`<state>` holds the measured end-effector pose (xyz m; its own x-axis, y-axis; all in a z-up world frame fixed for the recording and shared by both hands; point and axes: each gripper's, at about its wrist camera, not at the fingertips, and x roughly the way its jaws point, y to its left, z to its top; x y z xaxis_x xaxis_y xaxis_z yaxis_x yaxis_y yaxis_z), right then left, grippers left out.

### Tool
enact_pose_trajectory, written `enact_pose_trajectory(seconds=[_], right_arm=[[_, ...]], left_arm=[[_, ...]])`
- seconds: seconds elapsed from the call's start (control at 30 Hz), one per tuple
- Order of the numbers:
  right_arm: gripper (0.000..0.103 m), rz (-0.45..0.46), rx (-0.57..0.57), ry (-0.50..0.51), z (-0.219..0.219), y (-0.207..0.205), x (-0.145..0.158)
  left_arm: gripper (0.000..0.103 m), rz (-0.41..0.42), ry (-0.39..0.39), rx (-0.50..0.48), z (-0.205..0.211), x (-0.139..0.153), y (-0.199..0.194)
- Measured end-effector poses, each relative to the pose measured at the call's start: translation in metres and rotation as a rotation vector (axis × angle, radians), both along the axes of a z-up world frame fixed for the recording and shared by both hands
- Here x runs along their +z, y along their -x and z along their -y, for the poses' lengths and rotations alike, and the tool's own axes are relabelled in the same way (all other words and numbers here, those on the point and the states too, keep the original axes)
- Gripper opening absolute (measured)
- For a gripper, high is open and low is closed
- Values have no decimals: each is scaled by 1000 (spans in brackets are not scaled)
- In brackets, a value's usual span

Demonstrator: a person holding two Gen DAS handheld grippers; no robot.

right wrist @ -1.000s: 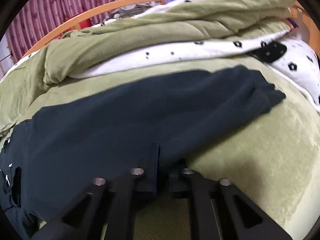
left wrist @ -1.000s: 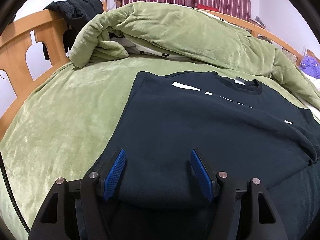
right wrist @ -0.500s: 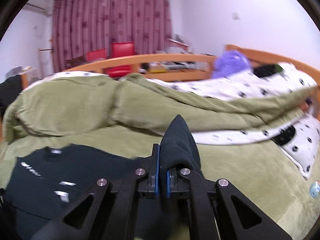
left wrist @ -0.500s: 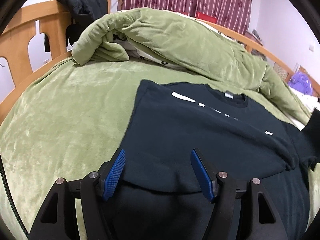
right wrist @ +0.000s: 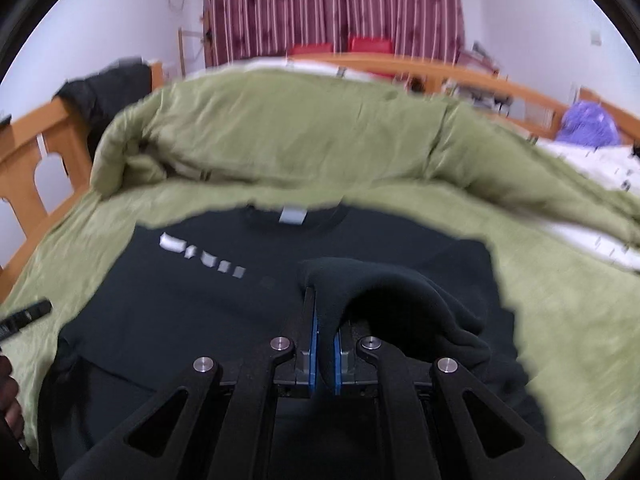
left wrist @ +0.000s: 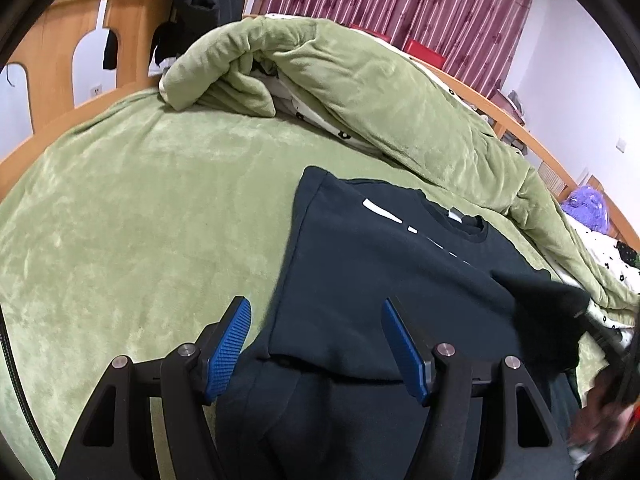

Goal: Fold small clothes

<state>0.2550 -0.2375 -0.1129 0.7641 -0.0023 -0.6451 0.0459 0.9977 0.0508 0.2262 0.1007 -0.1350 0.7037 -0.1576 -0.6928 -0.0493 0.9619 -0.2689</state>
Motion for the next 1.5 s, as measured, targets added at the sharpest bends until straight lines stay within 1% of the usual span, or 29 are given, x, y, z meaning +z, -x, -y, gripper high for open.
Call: enact_pose_trajectory(seconds=[0.07,0.13,0.17,0.2,0.23,0.27,0.3,0.33,0.37,0.43,0.53,0.67,0.8,0.9,1.07,1.23,1.33,1.37,1.43,1.47,1.5], right_arm=[[8,-30,-9,-3,-10,-3,-22],[15,-65,-3,-3,-16,-5,-38],[23,-97,6,0,-18,-7,-46],[27,-126,21,1,-16,-9,-51],[36,-156,42,1,-17,-10,-56],[38,-176,60,2,-15,-9,-59],[38,-179,65,13,-11,-3,-60],[40,-165,64,22,-7,2,-58],[49,-137,59,25,0,11,-53],[61,-71,42,-5,22,31,-39],[61,-37,30,-36,51,49,-24],[61,-23,-68,-20,89,59,-15],[61,-22,-141,-90,132,60,-14],[61,-46,-185,-94,154,51,-19],[61,-85,-200,-106,165,32,-33],[61,-132,-211,-101,165,11,-59],[61,-158,-215,-124,168,0,-72],[57,-167,-216,-141,170,-4,-75],[35,-173,-201,-200,173,-9,-76],[29,-174,-197,-206,171,-10,-74],[25,-169,-203,-187,167,-10,-71]], left_arm=[[66,-1,8,-4,1,0,-1],[66,4,8,-11,3,1,-1],[66,6,6,-14,3,1,0],[66,7,1,-19,4,0,0],[67,7,-4,-26,7,0,0],[67,6,-5,-30,7,0,0],[67,4,-6,-34,8,-1,1],[67,2,-3,-36,8,0,1],[67,-4,10,-38,9,-1,0],[67,-18,42,-42,8,-1,-1],[67,-25,38,-40,11,-3,-1],[67,-30,13,-36,17,-6,-2],[67,-28,-13,-41,21,-9,-2],[67,-35,-29,-45,24,-13,-4],[67,-43,-49,-48,26,-18,-6],[67,-50,-49,-50,26,-20,-8],[67,-55,-56,-56,27,-21,-9],[67,-56,-58,-58,26,-22,-9],[67,-52,-56,-55,25,-20,-8],[67,-52,-50,-51,24,-19,-8],[67,-52,-42,-49,22,-18,-8]])
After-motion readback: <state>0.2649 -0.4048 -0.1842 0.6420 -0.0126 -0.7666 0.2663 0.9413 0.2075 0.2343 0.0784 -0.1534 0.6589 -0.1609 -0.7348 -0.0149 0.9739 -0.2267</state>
